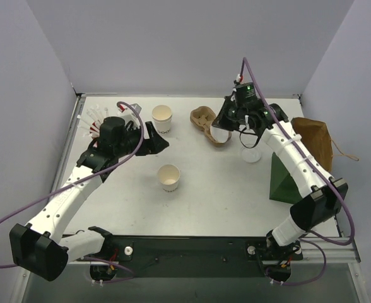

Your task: Pack the takeout coffee

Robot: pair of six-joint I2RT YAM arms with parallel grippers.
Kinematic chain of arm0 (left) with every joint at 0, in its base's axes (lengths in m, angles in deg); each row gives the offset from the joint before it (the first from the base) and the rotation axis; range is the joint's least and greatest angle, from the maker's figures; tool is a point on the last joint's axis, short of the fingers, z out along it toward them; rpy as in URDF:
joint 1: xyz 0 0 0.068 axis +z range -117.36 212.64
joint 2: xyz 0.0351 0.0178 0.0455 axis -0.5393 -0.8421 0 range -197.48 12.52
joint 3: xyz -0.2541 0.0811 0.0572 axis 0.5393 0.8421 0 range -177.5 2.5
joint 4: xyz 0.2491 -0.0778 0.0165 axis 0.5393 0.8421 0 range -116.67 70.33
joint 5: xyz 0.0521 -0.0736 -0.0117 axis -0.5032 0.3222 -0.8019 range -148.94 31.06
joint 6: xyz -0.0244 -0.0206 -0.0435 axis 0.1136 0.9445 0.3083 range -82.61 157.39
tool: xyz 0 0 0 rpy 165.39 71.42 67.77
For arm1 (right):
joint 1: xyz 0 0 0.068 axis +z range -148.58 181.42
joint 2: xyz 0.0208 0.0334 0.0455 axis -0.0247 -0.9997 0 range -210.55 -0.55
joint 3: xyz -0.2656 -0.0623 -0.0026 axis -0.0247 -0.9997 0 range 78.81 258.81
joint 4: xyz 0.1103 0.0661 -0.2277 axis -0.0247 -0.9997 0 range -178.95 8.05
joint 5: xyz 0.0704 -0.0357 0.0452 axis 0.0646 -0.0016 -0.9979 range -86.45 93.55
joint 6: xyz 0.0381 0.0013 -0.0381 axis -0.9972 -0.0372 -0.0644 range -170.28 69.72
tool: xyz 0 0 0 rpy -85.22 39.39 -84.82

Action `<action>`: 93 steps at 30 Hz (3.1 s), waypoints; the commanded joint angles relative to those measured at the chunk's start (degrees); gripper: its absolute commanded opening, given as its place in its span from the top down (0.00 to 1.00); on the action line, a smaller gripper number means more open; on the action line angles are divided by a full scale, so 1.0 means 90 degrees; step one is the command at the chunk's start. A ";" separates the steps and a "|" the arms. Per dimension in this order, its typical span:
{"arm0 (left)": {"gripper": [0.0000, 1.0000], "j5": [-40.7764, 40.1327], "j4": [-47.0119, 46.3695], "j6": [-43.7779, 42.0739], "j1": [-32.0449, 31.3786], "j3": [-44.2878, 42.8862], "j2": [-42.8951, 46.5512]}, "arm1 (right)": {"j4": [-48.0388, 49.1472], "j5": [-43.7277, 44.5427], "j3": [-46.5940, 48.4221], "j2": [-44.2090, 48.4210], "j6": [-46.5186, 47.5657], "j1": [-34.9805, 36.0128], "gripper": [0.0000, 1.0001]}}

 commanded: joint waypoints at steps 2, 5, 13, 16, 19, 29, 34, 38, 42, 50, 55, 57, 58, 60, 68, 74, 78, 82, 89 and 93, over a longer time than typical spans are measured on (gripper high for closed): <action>0.09 0.1823 -0.1362 0.0717 0.0258 -0.0082 0.0011 | 0.1337 -0.2666 -0.0450 0.0581 -0.0721 0.0201 1.00; 0.07 0.2048 -0.1665 0.1059 0.0287 -0.0102 0.0021 | 0.2450 -0.3255 -0.0802 0.0776 -0.1220 0.0250 1.00; 0.03 0.2518 -0.2448 0.1578 0.0336 0.0025 0.0119 | 0.5215 -0.4368 -0.1652 0.0826 -0.2996 0.0338 1.00; 0.03 0.2567 -0.2369 0.1499 0.0375 -0.0014 0.0167 | 0.5976 -0.4613 -0.1770 0.0748 -0.3533 0.0367 1.00; 0.03 0.2596 -0.2350 0.1518 0.0443 -0.0034 0.0206 | 0.6631 -0.4731 -0.1858 0.0699 -0.3848 0.0406 1.00; 0.03 0.3133 -0.3111 0.2114 0.0804 -0.0024 0.0324 | 0.7599 -0.5102 -0.1985 0.0572 -0.4522 0.0484 1.00; 0.02 0.3465 -0.3579 0.2455 0.1078 0.0044 0.0197 | 0.7872 -0.5239 -0.1927 0.0485 -0.4786 0.0523 1.00; 0.03 0.3700 -0.3990 0.2748 0.1244 0.0035 0.0090 | 0.8009 -0.5327 -0.1839 0.0387 -0.4884 0.0591 1.00; 0.03 0.3836 -0.4039 0.2798 0.1303 -0.0063 -0.0028 | 0.8000 -0.5327 -0.1780 0.0319 -0.4874 0.0621 1.00; 0.02 0.3798 -0.3405 0.2271 0.1371 -0.0278 -0.0154 | 0.8019 -0.5346 -0.1644 0.0221 -0.4913 0.0699 1.00; 0.03 0.3914 -0.3345 0.2134 0.1410 -0.0375 -0.0252 | 0.8048 -0.5366 -0.1565 0.0143 -0.4962 0.0767 1.00; 0.03 0.3944 -0.3404 0.2143 0.1401 -0.0385 -0.0301 | 0.8078 -0.5385 -0.1527 0.0104 -0.4991 0.0787 1.00; 0.03 0.3983 -0.3443 0.2153 0.1410 -0.0385 -0.0311 | 0.8088 -0.5395 -0.1507 0.0094 -0.5001 0.0797 1.00; 0.03 0.4022 -0.3473 0.2163 0.1401 -0.0405 -0.0330 | 0.8117 -0.5395 -0.1478 0.0065 -0.5030 0.0816 1.00; 0.03 0.4188 -0.3952 0.2524 0.1469 -0.0229 -0.0097 | 0.8088 -0.5317 -0.1516 0.0025 -0.5079 0.0816 1.00; 0.03 0.4081 -0.3492 0.2261 0.1557 -0.0210 0.0109 | 0.8039 -0.5161 -0.1546 0.0055 -0.5138 0.0816 1.00; 0.03 0.4091 -0.3638 0.2387 0.1567 -0.0180 0.0119 | 0.8039 -0.4957 -0.1624 0.0103 -0.5245 0.0845 1.00; 0.03 0.3993 -0.3298 0.2203 0.1566 -0.0307 0.0109 | 0.7913 -0.4780 -0.1643 0.0152 -0.5285 0.0904 1.00; 0.02 0.3612 -0.2584 0.1587 0.1557 -0.0454 0.0333 | 0.7336 -0.4458 -0.1604 0.0279 -0.4972 0.1002 1.00; 0.02 0.3592 -0.2486 0.1421 0.1567 -0.0522 0.0421 | 0.7229 -0.4341 -0.1604 0.0299 -0.4952 0.1050 1.00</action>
